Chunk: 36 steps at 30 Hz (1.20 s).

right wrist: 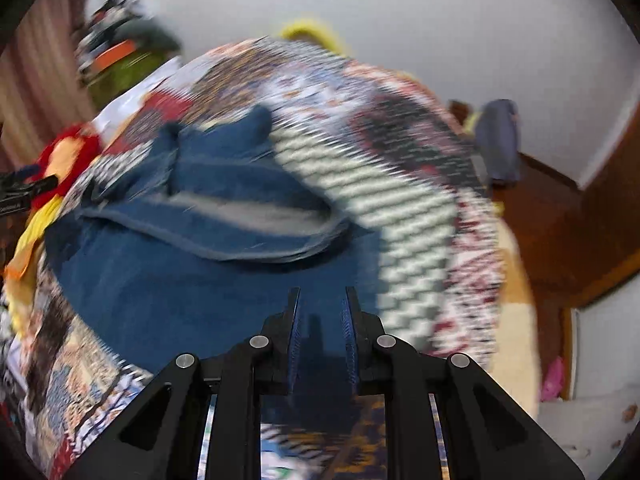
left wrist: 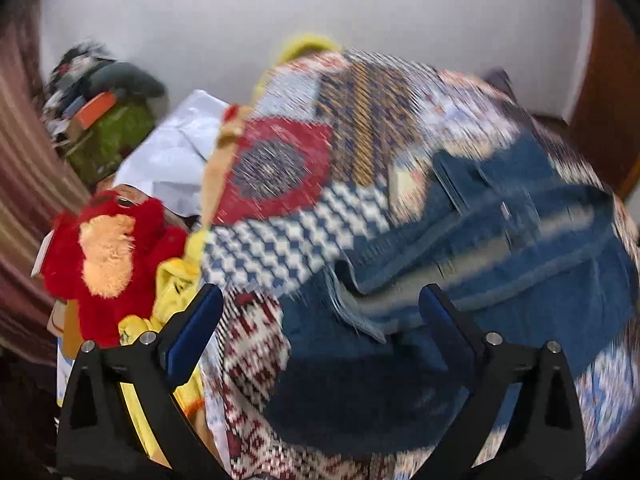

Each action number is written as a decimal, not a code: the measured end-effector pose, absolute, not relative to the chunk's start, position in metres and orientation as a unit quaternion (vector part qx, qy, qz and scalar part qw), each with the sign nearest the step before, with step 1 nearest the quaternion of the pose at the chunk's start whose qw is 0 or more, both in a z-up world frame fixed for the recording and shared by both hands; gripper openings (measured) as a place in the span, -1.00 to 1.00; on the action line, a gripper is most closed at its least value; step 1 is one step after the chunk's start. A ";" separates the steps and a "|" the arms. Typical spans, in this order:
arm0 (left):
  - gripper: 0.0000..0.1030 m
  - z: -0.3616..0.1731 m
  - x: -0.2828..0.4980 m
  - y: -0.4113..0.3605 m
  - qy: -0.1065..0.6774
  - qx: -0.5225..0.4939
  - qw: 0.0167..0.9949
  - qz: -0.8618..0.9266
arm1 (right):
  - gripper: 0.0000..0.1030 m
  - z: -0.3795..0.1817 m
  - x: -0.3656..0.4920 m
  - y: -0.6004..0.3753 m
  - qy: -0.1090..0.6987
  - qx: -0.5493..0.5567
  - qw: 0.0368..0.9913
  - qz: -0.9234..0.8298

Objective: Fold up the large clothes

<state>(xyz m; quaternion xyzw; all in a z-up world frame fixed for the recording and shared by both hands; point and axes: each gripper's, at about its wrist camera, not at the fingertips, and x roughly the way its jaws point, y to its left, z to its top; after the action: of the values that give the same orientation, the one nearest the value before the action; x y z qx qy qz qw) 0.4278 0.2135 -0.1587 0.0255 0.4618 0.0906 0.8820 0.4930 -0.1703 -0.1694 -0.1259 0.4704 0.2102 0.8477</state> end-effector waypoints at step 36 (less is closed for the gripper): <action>1.00 -0.155 0.481 0.244 0.427 0.028 0.892 0.145 | -0.72 -0.153 0.564 -0.117 0.446 -0.011 0.862 0.239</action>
<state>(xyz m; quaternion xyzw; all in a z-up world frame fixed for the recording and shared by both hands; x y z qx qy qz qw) 0.4813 0.2440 -0.1546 0.0281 0.4267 0.1455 0.8922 0.5637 -0.1168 -0.1527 -0.0108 0.4461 0.2392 0.8624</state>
